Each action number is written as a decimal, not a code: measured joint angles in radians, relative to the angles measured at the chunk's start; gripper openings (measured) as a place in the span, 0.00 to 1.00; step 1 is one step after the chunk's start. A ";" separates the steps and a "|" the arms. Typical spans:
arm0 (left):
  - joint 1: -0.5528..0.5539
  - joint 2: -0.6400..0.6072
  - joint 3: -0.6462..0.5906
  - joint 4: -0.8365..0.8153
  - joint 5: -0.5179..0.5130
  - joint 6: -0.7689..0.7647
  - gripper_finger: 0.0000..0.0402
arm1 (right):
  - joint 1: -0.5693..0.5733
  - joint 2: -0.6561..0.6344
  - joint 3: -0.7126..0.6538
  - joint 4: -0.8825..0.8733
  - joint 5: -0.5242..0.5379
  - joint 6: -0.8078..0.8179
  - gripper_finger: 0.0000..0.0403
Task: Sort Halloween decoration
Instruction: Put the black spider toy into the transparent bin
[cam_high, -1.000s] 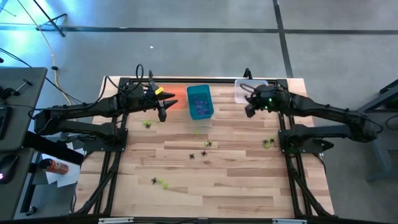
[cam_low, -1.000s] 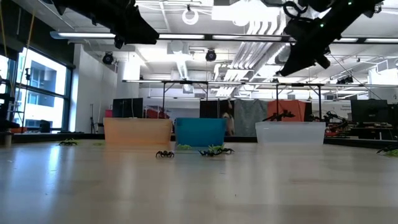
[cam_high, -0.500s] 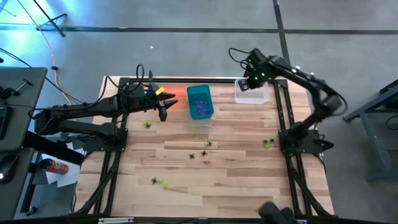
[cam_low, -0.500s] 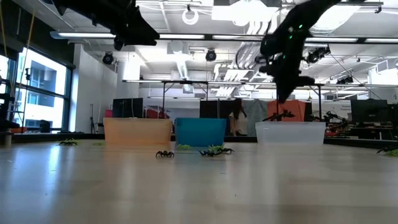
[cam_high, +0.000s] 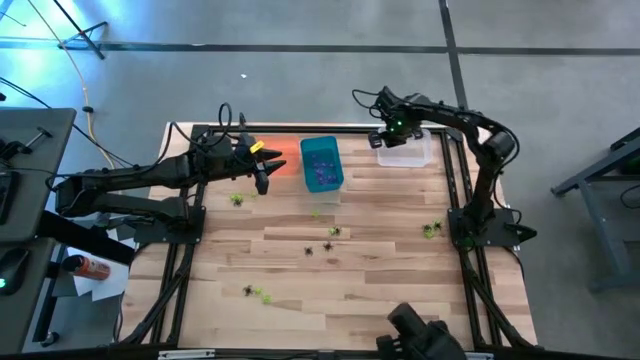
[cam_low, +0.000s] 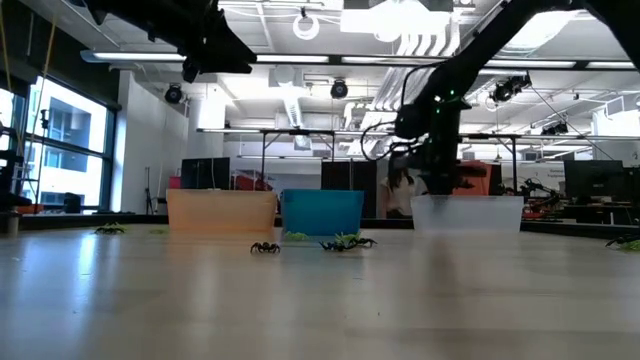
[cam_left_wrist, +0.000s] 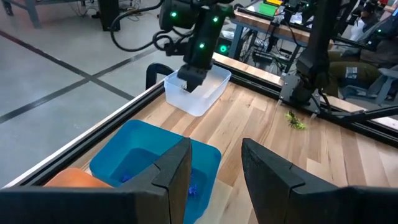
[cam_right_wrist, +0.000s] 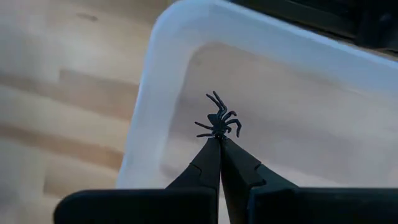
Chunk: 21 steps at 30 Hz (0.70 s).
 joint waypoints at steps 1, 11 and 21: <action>0.000 0.000 0.000 0.000 0.000 0.000 0.32 | -0.005 0.010 0.000 0.008 0.001 0.013 0.00; 0.000 0.000 0.000 0.000 0.000 0.000 0.32 | -0.028 0.070 0.000 0.074 0.007 0.059 0.00; 0.000 0.000 0.000 0.000 0.000 0.000 0.32 | -0.027 0.070 0.000 0.096 0.014 0.113 0.01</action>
